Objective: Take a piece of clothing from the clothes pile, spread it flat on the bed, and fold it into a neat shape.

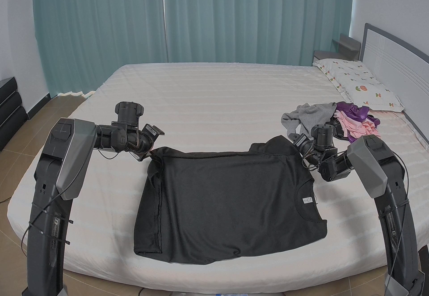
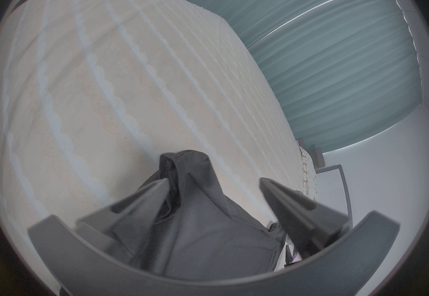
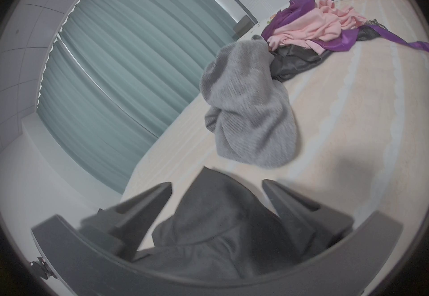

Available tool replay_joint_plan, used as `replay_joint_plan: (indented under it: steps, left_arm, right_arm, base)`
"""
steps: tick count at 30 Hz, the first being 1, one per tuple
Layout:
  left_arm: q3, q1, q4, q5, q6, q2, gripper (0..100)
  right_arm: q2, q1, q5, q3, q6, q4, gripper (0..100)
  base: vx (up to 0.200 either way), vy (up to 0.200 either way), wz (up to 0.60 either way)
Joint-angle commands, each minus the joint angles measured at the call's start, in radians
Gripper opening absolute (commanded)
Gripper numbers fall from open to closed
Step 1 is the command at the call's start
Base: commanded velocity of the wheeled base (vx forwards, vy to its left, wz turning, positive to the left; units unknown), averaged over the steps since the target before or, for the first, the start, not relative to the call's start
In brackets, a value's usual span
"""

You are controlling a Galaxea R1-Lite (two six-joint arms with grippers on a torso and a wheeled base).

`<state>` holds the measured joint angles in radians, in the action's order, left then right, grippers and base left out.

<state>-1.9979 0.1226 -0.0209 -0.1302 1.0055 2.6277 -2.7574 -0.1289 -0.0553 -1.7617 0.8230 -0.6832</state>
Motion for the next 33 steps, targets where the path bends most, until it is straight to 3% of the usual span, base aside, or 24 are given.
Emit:
replay_joint_plan:
  steps: [1,5,9,13,19,26,33]
  left_arm:
    - [0.021,-0.018,-0.021,0.0,0.004,-0.006,100]
    - [0.071,-0.047,-0.12,-0.025,0.01,-0.081,100]
    - [0.168,-0.06,-0.122,-0.062,0.007,-0.15,100]
    - [0.39,-0.06,-0.099,-0.131,-0.001,-0.293,100]
    - [0.783,-0.047,0.124,-0.184,-0.012,-0.489,100]
    - [1.074,-0.026,0.32,-0.184,-0.012,-0.575,100]
    - [1.239,-0.008,0.478,-0.157,-0.002,-0.58,100]
  right_arm:
    - [0.081,0.014,0.019,0.111,-0.007,-0.007,100]
    - [0.223,0.037,0.083,0.28,-0.004,-0.053,100]
    - [0.314,0.038,0.107,0.409,-0.002,-0.068,100]
    - [0.438,0.031,0.149,0.625,0.015,-0.099,100]
    - [0.562,0.023,0.195,0.996,0.051,-0.335,100]
    - [0.562,-0.017,0.198,1.262,0.125,-0.575,100]
    - [0.493,-0.018,0.198,1.344,0.246,-0.705,100]
  base:
    - [0.0,0.0,0.0]
    - [0.0,0.0,0.0]
    - [0.0,0.0,0.0]
    - [0.0,0.0,0.0]
    - [0.0,0.0,0.0]
    - [0.0,0.0,0.0]
    - [-0.171,0.0,0.0]
